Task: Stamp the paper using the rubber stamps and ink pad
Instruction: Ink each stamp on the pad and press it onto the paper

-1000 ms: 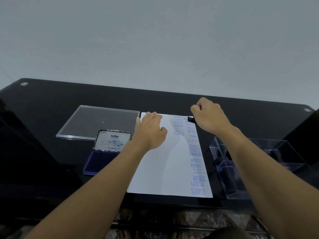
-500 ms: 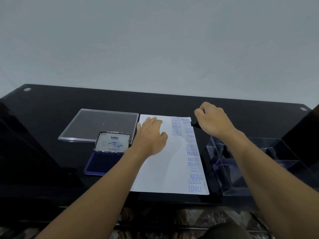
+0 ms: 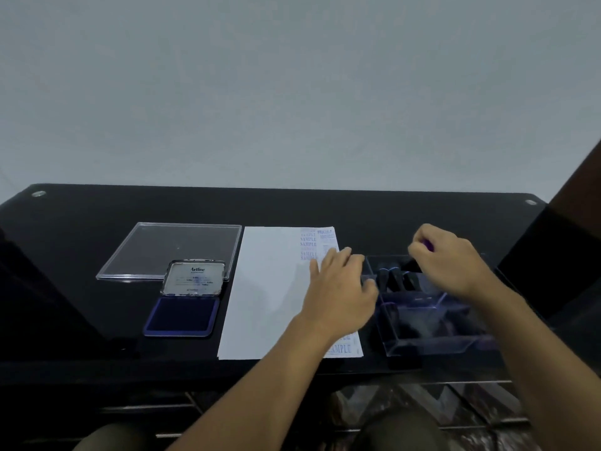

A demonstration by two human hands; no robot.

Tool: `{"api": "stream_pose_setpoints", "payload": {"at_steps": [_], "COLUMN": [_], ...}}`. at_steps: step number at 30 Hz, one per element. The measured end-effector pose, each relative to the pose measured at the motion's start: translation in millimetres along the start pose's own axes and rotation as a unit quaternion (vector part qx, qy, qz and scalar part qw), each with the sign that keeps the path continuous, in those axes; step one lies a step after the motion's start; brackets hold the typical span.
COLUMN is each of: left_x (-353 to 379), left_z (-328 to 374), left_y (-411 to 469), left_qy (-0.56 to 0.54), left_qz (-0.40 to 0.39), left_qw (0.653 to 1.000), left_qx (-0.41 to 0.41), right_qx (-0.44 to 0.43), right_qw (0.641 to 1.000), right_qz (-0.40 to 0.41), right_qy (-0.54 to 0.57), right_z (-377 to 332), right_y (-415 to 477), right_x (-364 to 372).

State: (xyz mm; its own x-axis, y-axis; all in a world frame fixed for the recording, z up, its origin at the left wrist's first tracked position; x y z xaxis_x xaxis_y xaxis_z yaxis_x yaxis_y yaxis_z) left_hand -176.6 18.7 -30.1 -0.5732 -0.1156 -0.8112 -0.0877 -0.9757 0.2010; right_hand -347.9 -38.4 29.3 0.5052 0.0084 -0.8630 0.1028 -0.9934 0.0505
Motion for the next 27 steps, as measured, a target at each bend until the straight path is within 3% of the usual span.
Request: {"api": "stream_pose_setpoints", "payload": {"at_steps": [8, 15, 22, 27], "left_x": [27.1, 39.5, 50.9, 53.3], "left_z": [50.6, 81.4, 86.5, 79.9], "left_y": [0.8, 5.8, 13.4, 17.0], "left_qy": [0.013, 0.011, 0.024, 0.02], "left_qz": [-0.03, -0.057, -0.058, -0.052], "left_qw": [0.998, 0.996, 0.994, 0.995], "left_qx": [0.045, 0.075, 0.086, 0.083], "right_qx": [0.028, 0.061, 0.107, 0.099], "right_qw": [0.999, 0.998, 0.994, 0.992], "right_qz": [0.028, 0.005, 0.0, -0.021], "right_qy": [-0.005, -0.016, -0.011, -0.072], "right_z": [45.3, 75.6, 100.1, 105.0], "right_y": [-26.6, -39.3, -44.3, -49.0], "right_x": [-40.4, -55.6, -55.3, -45.0]}}
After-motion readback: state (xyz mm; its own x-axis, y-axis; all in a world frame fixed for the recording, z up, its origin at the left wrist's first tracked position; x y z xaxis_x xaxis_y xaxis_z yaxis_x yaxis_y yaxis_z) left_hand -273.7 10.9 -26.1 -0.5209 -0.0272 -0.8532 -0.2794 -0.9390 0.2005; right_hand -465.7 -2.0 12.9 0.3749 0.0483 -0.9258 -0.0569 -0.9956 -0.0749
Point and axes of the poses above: each hand's wrist, its own y-axis towards the middle knuckle, its own x-axis out of the palm, z = x × y, the point moved 3 cm from there along y, towards the middle knuckle, and after that the axes turned 3 degrees about x, right-handed, at the moved point
